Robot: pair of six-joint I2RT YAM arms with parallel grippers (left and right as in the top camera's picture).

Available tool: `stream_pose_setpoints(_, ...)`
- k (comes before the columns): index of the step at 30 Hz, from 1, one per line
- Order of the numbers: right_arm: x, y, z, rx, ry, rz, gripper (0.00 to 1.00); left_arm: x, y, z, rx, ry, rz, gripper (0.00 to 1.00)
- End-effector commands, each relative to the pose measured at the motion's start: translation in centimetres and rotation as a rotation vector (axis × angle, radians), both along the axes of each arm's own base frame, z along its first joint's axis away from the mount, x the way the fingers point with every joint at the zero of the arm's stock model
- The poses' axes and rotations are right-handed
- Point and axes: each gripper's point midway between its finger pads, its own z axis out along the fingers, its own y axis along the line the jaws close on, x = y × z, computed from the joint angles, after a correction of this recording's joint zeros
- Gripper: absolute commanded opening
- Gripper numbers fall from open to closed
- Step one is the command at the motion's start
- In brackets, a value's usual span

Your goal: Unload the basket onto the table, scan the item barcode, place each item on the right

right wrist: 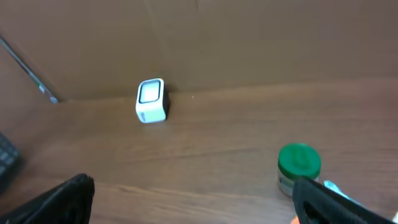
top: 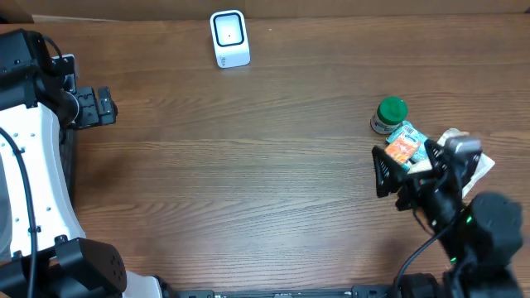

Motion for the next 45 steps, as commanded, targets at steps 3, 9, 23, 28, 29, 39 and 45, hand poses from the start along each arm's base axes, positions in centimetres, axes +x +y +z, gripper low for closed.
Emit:
stream_pose_setpoints(3,-0.4,-0.6,-4.5,-0.006,-0.103,-0.032,1.0,0.2,0.0,0.6,0.017,-0.014,-0.022,1.0)
stream_pose_setpoints(9,-0.1,-0.8,-8.4,0.002,-0.199,-0.047,1.0,0.2,0.0,0.6,0.017,-0.014,-0.022,0.99)
stream_pose_setpoints(23,0.3,-1.4,-11.2,0.006,-0.273,-0.086,1.0,0.2,0.0,0.6,0.017,-0.014,-0.022,0.99)
stream_pose_setpoints(28,0.3,-1.3,-12.2,0.007,-0.229,-0.08,1.0,0.2,0.0,0.6,0.017,-0.014,-0.022,1.0)
stream_pose_setpoints(29,0.3,-1.3,-12.2,0.009,-0.228,-0.08,1.0,0.2,0.0,0.6,0.017,-0.014,-0.022,1.0)
stream_pose_setpoints(39,0.3,-1.3,-12.2,0.009,-0.229,-0.079,1.0,0.2,0.0,0.6,0.017,-0.014,-0.022,1.0)
stream_pose_setpoints(45,0.3,-1.3,-12.2,0.009,-0.229,-0.079,1.0,0.2,0.0,0.6,0.017,-0.014,-0.022,0.99)
